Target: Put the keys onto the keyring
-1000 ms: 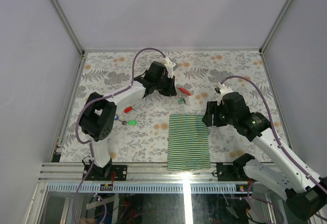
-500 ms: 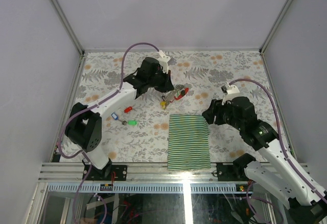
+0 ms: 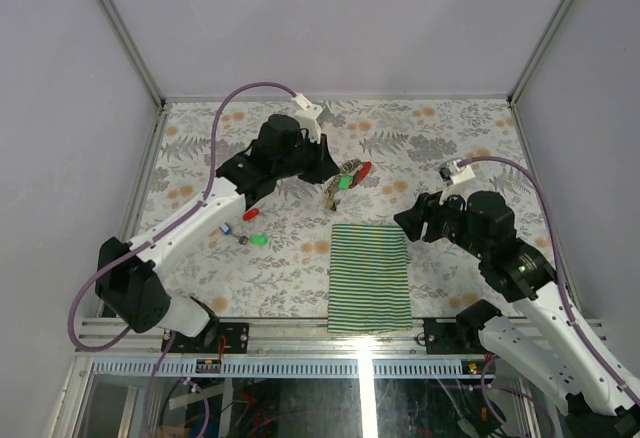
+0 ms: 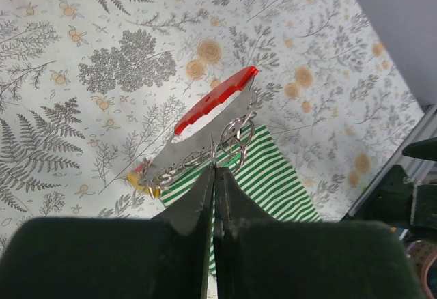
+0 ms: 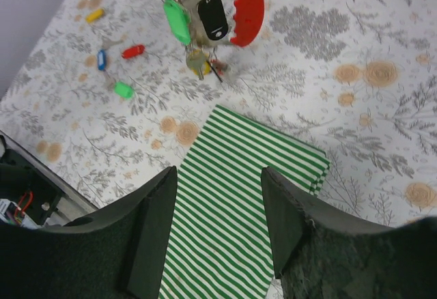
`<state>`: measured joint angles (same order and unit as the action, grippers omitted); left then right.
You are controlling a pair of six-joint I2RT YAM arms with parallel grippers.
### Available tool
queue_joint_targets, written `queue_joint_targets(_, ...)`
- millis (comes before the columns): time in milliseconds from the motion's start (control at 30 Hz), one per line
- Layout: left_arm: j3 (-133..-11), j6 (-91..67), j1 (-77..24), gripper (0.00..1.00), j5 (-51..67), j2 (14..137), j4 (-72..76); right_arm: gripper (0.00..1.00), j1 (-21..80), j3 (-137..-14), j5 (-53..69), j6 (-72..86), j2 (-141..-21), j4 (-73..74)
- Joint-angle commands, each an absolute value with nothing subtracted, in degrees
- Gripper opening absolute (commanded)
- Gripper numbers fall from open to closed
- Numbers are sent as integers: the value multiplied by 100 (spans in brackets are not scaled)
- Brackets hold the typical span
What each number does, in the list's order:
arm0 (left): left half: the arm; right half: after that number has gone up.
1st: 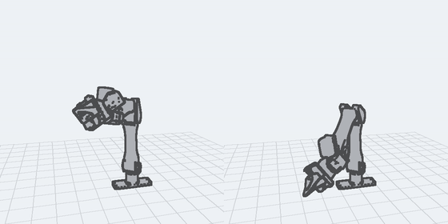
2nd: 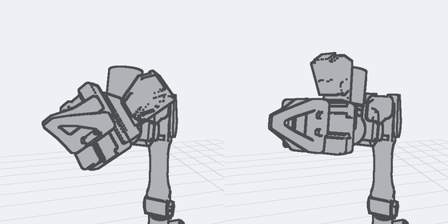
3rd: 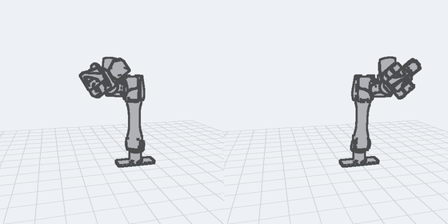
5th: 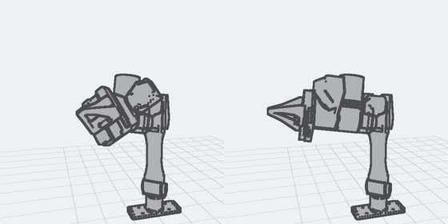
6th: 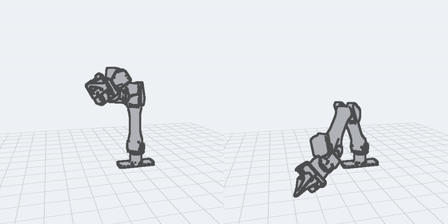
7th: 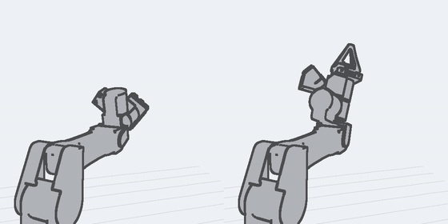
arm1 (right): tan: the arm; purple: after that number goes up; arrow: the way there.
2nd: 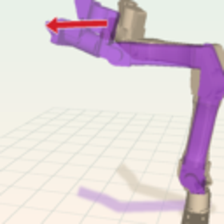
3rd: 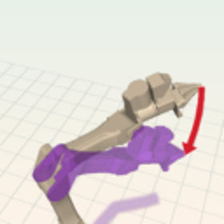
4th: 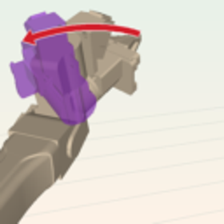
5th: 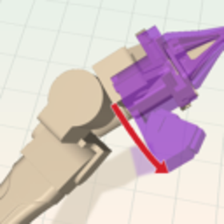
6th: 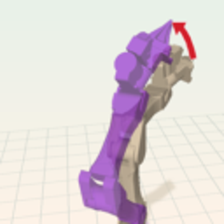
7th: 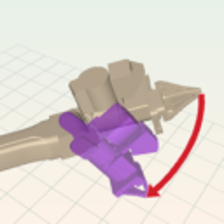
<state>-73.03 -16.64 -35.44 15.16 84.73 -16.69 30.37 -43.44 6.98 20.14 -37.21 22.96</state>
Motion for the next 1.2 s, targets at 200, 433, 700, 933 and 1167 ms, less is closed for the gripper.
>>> queue_joint_targets(200, -7272, -2660, -3882, 0, 1025, 7277, -1676, 64, 3019, -5486, 1774, 1827, -3884, 1730)
queue_joint_targets(433, -7659, -2791, -3983, 0, 1385, 7023, -2061, 71, 3015, -6064, 2092, 1138, -4163, 1897)
queue_joint_targets(700, -8180, -2262, -4056, 0, 1593, 6680, -2901, 73, 3015, -6248, 2333, -202, -3857, 1629)
queue_joint_targets(933, -8696, -1827, -4062, 0, 2098, 6536, -3619, 68, 3021, -5969, 3277, -944, -3776, 1050)
queue_joint_targets(1167, -8834, -1706, -4074, 0, 2334, 6376, -3931, 61, 3019, -5903, 4087, -1299, -4157, 427)
